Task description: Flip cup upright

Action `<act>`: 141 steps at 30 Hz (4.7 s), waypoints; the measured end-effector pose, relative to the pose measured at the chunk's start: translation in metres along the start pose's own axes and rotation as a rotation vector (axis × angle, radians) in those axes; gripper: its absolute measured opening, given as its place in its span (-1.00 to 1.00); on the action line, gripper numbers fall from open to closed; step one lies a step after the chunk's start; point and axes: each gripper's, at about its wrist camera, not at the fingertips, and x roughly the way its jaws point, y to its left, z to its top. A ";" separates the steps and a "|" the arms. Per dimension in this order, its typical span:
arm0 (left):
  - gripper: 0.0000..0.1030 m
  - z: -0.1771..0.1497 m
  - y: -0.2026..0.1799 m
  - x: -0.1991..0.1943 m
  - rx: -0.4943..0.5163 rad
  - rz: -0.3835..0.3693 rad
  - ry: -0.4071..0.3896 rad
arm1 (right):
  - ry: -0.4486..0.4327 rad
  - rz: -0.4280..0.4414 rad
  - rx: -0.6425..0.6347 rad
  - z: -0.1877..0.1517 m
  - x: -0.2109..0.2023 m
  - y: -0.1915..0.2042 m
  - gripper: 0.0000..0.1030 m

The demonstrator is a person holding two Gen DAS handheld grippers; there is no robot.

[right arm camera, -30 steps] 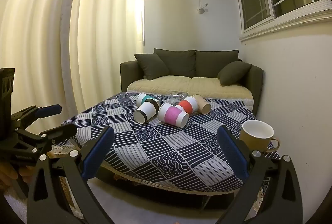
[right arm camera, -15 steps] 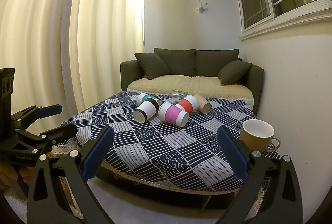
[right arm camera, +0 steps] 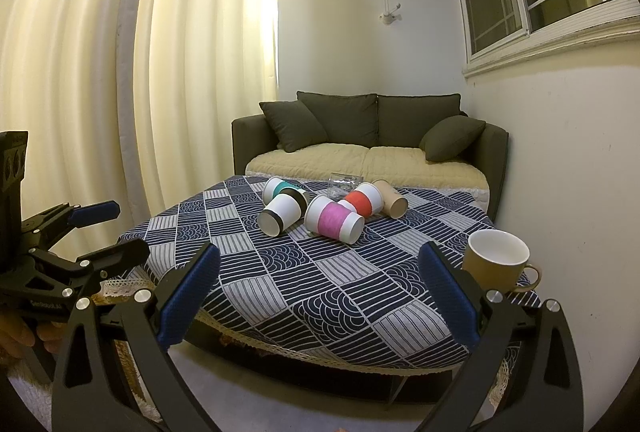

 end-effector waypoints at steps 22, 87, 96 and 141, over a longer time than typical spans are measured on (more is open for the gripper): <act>0.87 -0.005 -0.001 0.002 -0.003 -0.007 -0.003 | 0.004 0.002 0.001 -0.004 0.003 0.002 0.90; 0.85 0.093 0.123 0.322 -0.190 -0.025 0.749 | 0.407 0.120 0.325 0.057 0.278 -0.090 0.90; 0.84 0.079 0.125 0.373 -0.182 -0.019 0.891 | 0.372 0.126 0.327 0.035 0.289 -0.103 0.90; 0.18 0.081 0.098 0.350 -0.256 0.011 0.997 | 0.325 0.200 0.277 0.047 0.252 -0.108 0.90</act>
